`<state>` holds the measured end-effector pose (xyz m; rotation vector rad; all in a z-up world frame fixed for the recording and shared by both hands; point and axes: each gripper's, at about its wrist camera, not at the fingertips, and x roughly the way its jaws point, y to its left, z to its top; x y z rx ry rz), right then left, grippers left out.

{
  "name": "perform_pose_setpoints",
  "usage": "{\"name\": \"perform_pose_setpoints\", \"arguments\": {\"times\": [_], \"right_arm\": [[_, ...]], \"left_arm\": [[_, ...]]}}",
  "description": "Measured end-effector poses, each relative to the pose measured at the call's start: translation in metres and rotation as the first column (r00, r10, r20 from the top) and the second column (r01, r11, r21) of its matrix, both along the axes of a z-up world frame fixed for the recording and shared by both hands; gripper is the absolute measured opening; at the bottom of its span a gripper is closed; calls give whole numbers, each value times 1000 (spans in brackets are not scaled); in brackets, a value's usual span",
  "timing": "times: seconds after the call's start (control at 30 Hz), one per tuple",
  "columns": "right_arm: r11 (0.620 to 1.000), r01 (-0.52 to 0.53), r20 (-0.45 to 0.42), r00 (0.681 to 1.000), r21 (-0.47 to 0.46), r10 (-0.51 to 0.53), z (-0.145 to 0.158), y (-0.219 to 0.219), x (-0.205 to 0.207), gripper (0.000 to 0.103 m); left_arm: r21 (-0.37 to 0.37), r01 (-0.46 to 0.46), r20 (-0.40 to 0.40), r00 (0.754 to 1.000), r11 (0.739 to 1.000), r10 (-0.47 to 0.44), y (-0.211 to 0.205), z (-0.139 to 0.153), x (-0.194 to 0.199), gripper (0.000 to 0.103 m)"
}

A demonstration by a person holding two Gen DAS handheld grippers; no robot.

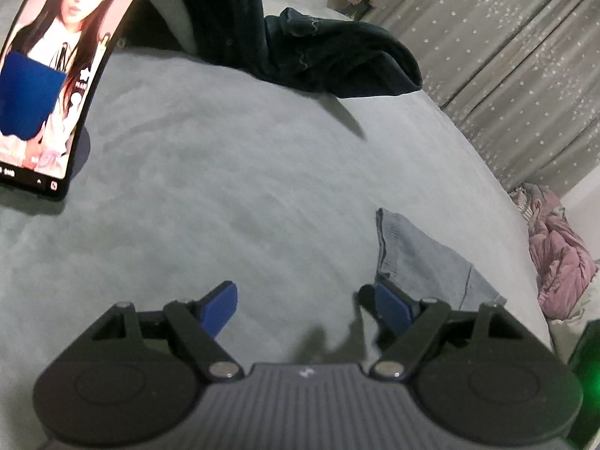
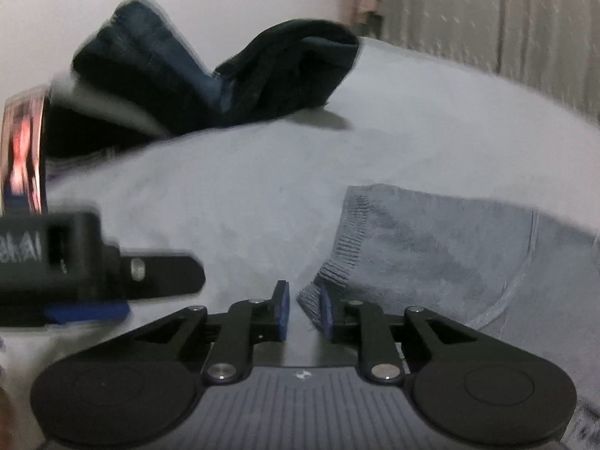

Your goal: Fold clothes

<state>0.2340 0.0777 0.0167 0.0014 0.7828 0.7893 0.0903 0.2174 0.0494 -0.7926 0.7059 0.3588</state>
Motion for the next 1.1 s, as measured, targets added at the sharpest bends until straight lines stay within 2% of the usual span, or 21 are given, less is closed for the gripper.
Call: {"name": "perform_pose_setpoints", "arguments": {"times": [0.13,0.23,0.33,0.43,0.57,0.63,0.7,0.73,0.83,0.97,1.07,1.1], "right_arm": [[994,39,-57,998,105,-33,7,-33,1,20],[992,71,-52,996,103,-66,16,-63,-9,26],[986,153,-51,987,67,-150,24,-103,-27,30],[964,264,-61,963,34,-262,29,-164,-58,32],[919,393,-43,918,-46,-395,28,-240,-103,37],[889,448,-21,892,-98,-452,26,-274,-125,37],[854,499,4,863,-147,-504,24,-308,-147,38],[845,512,6,856,-154,-517,23,-316,-154,38],[799,584,-13,806,-140,-592,15,-372,-184,41],[747,656,-49,747,-108,-663,-1,-409,-201,41],[746,661,-60,744,-87,-666,-4,-416,-202,41],[751,653,-58,750,-97,-659,-2,-412,-198,41]], "left_arm": [[16,13,-2,1000,1000,-13,-5,0,4,82],[35,43,-5,999,998,-43,-11,0,8,82],[72,72,-19,997,995,-71,-21,-1,10,84],[108,132,-40,991,985,-128,-36,-1,14,88],[176,269,-82,963,947,-258,-64,1,16,88],[206,347,-115,937,915,-330,-82,1,12,88],[208,377,-134,925,902,-355,-90,0,7,88],[214,401,-155,914,890,-375,-99,-1,-1,88],[243,443,-204,893,863,-402,-119,0,-18,88],[269,481,-250,872,835,-422,-139,1,-36,88],[291,519,-289,848,804,-443,-147,0,-51,88],[302,549,-311,830,780,-464,-150,1,-59,87]]}}
